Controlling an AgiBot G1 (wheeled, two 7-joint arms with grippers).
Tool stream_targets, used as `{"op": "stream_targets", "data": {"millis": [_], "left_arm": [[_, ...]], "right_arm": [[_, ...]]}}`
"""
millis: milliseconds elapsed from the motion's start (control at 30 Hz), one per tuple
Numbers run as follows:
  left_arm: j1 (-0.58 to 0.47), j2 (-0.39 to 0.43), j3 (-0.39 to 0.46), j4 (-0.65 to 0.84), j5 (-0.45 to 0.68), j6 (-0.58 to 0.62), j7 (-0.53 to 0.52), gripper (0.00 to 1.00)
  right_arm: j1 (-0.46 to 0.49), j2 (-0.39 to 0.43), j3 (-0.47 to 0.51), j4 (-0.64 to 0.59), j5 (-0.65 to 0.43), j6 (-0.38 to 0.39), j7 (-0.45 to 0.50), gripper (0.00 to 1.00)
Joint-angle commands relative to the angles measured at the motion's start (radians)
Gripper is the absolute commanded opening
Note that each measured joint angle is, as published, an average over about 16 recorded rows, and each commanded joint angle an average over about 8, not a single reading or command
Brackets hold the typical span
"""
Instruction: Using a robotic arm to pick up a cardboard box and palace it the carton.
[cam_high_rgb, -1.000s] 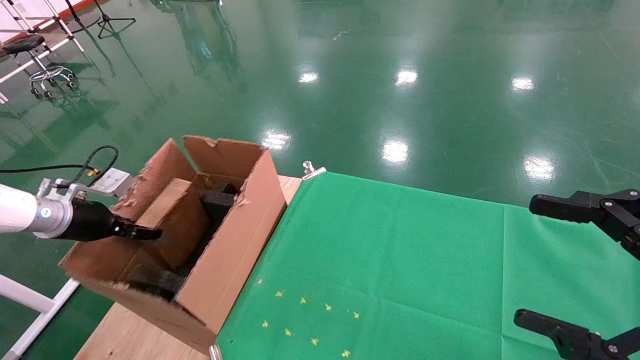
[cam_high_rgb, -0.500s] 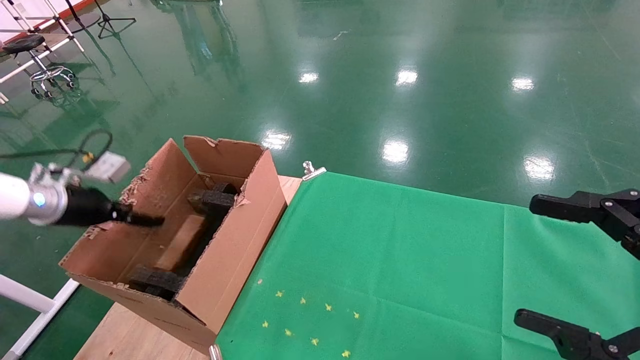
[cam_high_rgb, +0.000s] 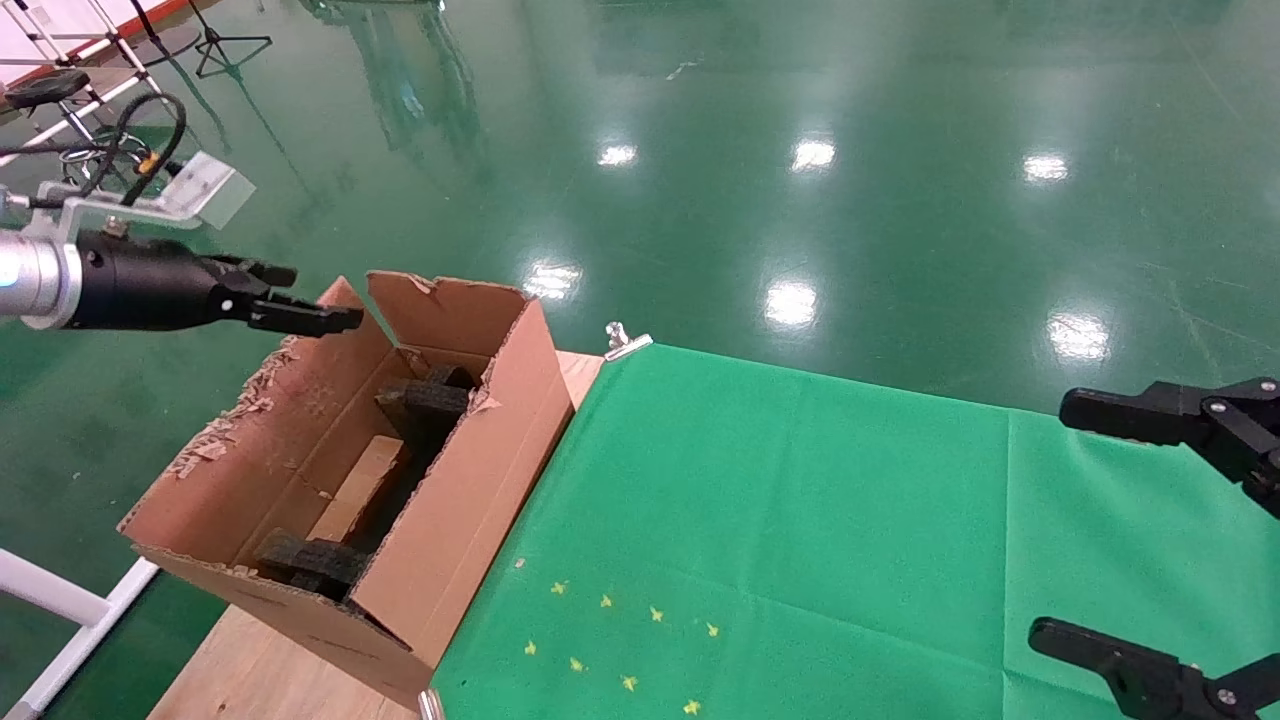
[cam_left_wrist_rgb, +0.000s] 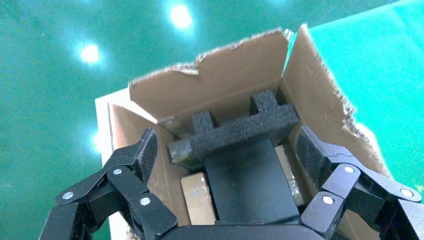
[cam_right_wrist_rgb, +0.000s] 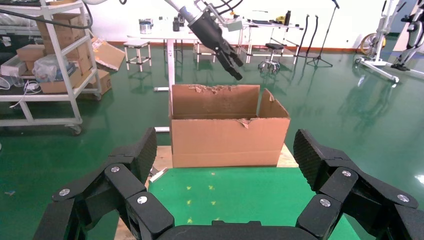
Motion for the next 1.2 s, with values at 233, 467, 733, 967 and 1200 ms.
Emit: {"op": "stream_targets", "data": {"millis": [233,467,733,967,1200], "left_arm": [[0.002,-0.007,-0.002,-0.034,-0.006,0.014,-0.01,1.0],[0.027,-0.003,-0.012,-0.05,-0.04,0.018,0.004,1.0],[0.114,0.003,-0.05,-0.15,-0.17,0.047,0.041,1.0],[0.195,0.008,-0.085,-0.243,-0.292,0.075,0.075,1.0],[0.276,0.014,-0.12,-0.336,-0.412,0.102,0.11,1.0]], "right_arm": [[0.0,0.0,0.0,0.0,0.0,0.0,0.0,1.0],[0.0,0.0,0.0,0.0,0.0,0.0,0.0,1.0],[0.0,0.0,0.0,0.0,0.0,0.0,0.0,1.0],[0.0,0.0,0.0,0.0,0.0,0.0,0.0,1.0],[0.0,0.0,0.0,0.0,0.0,0.0,0.0,1.0]]}}
